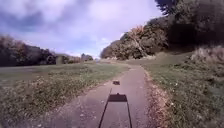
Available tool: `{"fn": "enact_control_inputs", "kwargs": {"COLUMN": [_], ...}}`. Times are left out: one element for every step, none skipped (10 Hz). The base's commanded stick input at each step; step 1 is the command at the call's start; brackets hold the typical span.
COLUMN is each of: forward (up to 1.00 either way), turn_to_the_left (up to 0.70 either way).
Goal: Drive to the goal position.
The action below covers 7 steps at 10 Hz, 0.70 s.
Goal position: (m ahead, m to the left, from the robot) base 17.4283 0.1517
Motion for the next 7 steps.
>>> {"fn": "enact_control_inputs", "kwargs": {"forward": [0.7,0.7,0.7,0.7,0.7,0.7,0.7], "turn_to_the_left": [0.0,0.0,0.0,0.0,0.0,0.0,0.0]}}
